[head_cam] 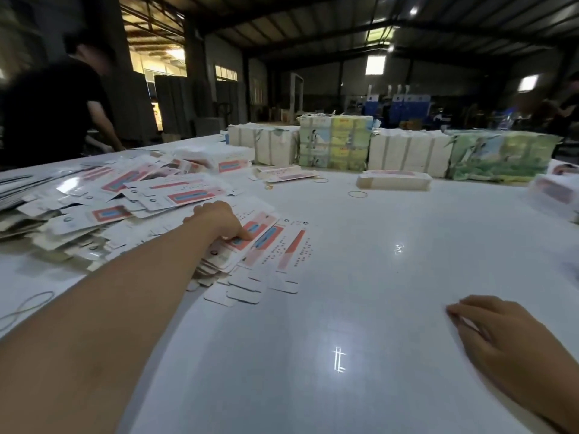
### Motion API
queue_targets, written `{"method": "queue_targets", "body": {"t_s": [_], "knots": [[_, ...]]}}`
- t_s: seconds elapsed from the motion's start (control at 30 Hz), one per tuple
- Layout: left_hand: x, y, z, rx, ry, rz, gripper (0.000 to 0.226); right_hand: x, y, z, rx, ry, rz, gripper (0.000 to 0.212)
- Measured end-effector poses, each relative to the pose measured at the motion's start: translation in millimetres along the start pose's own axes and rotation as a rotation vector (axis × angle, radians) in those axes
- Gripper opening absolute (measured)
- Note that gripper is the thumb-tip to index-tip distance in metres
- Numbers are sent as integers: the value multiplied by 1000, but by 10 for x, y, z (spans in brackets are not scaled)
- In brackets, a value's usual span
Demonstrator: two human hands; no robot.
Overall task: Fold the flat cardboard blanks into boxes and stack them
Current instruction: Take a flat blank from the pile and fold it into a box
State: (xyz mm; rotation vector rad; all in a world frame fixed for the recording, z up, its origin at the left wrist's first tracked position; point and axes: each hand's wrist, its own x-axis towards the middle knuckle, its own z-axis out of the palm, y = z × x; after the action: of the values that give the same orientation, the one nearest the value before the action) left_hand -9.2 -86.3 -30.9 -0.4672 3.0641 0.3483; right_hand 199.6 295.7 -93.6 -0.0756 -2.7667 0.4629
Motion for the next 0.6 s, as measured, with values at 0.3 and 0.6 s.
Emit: {"method": "queue_targets", "body": {"t_s": [0.3,0.6], "knots": [[-500,511,-189,-317,146,264,35,-21,-27,-98,-29,-25,-48,27],[-1693,1259,306,-728,-378,697,29,26,27,-235,1064,97,451,25]]}}
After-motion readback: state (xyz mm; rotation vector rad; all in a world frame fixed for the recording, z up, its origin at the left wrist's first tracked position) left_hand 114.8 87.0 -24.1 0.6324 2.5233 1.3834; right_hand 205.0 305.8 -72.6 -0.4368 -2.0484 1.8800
